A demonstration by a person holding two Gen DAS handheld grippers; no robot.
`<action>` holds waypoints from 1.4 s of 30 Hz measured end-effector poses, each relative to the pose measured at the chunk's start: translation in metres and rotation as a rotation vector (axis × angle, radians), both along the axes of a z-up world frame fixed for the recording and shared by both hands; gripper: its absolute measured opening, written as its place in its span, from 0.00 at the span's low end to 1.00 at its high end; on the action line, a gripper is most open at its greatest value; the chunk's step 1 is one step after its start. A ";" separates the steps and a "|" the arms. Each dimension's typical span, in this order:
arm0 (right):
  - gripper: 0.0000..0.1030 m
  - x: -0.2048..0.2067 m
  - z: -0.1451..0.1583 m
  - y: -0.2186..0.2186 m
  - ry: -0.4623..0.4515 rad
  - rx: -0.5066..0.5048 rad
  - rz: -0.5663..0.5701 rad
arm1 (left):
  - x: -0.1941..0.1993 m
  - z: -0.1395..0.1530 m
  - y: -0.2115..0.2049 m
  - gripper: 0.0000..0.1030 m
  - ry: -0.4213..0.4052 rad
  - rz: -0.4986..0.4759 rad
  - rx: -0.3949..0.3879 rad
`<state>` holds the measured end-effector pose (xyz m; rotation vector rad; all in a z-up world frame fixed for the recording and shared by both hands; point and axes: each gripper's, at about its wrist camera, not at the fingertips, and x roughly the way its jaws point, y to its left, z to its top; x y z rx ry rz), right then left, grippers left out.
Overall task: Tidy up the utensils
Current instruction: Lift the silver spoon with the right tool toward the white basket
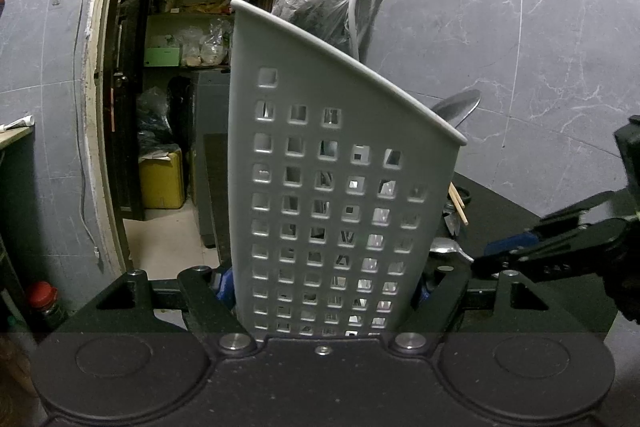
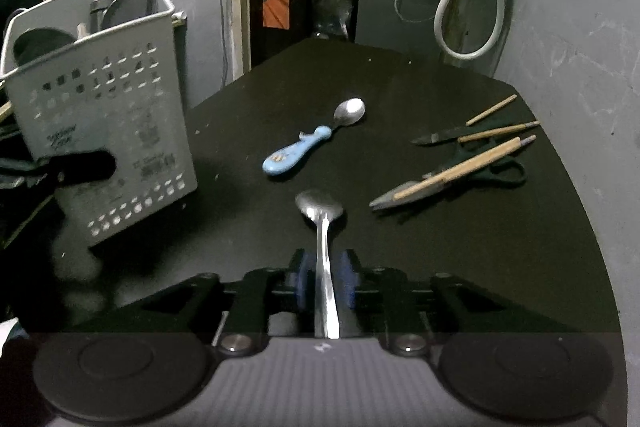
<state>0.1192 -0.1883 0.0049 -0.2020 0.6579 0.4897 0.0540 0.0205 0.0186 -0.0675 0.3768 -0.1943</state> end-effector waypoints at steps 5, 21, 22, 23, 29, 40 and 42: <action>0.35 0.021 -0.006 0.007 0.014 0.018 -0.004 | 0.000 0.000 0.000 0.75 0.000 0.000 0.000; 0.05 0.030 -0.010 0.006 0.009 0.068 -0.009 | 0.000 0.000 0.000 0.75 0.000 0.001 0.000; 0.04 0.029 -0.009 0.006 0.003 0.073 -0.015 | 0.000 0.000 0.000 0.75 0.000 0.001 0.000; 0.02 0.028 -0.008 0.005 -0.005 0.083 -0.019 | 0.000 0.000 0.000 0.75 -0.001 0.001 0.000; 0.02 0.023 -0.002 -0.006 -0.036 0.174 -0.029 | 0.000 0.000 0.000 0.75 0.000 0.001 -0.001; 0.02 0.024 -0.009 0.000 -0.011 0.127 -0.019 | 0.000 -0.001 0.000 0.75 -0.001 0.000 0.000; 0.02 0.024 -0.011 0.003 -0.009 0.110 -0.012 | 0.000 0.000 0.000 0.75 -0.001 0.000 -0.001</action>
